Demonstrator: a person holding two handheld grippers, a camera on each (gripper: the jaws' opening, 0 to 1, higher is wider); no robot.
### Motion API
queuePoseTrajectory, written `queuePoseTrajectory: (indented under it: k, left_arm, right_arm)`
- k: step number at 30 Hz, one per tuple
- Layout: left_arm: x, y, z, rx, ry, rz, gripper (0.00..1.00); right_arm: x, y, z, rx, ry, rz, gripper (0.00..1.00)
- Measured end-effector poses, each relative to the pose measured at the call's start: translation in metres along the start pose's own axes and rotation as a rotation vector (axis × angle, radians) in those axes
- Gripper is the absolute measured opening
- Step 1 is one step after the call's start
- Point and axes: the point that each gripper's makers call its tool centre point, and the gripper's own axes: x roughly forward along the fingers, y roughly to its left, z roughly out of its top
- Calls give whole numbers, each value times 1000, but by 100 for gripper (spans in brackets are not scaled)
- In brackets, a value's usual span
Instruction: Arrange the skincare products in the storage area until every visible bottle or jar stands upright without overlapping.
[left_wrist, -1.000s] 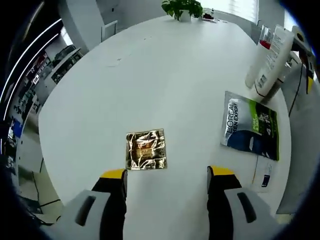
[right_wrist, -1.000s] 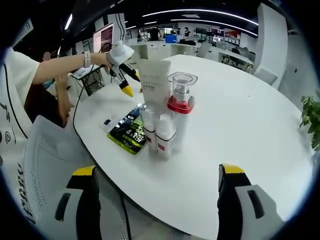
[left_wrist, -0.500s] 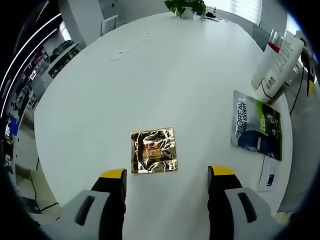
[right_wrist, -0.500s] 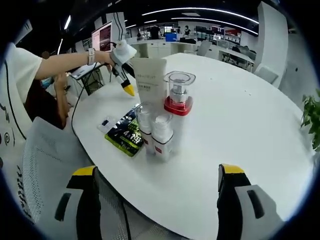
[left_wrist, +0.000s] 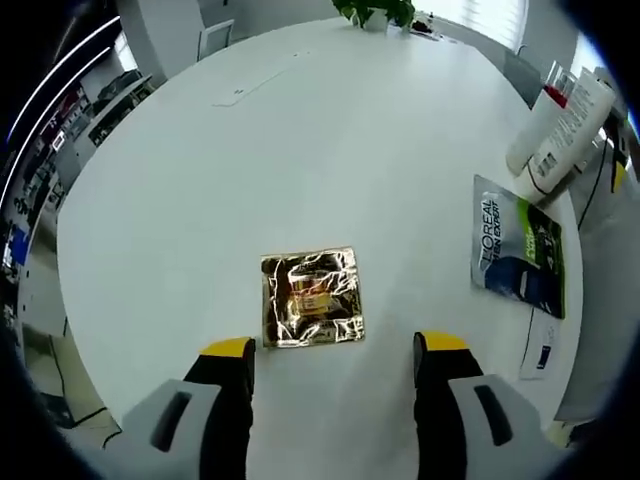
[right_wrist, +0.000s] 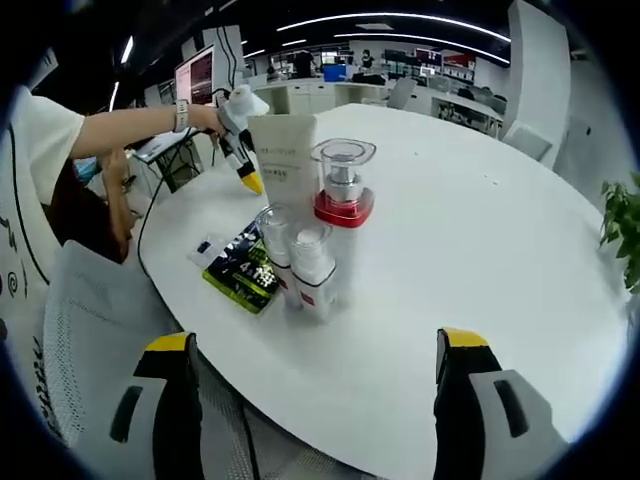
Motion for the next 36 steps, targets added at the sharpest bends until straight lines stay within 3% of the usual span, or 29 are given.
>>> queuePoseTrajectory:
  k: [6,10,14,25,31,34,36]
  left_arm:
    - [4,9,3,12,2,-21,59]
    - [4,5,3,13,6,-33,60]
    - [3,6,3,17,14,-46,53]
    - [-4,-19,0,20,34,-97,39]
    - [-11,-23,2,26,35,-79,40]
    - [-14,-17,7,51,23,-48,49]
    - [-17,-23,10,60,12,-40,53]
  right_arm:
    - [0,0,-3,7,3,-1,98]
    - [0,0,-3,7,0,-4,98]
    - [-1,-1,-3,8,-1,-7,98]
    - [-1,1,-4,10,-5,-4,98]
    - [-2,2,-6,8,-1,0,98]
    - [-2,2,-7,10,6,2,98]
    - [-1,3,-7,10,6,6,98]
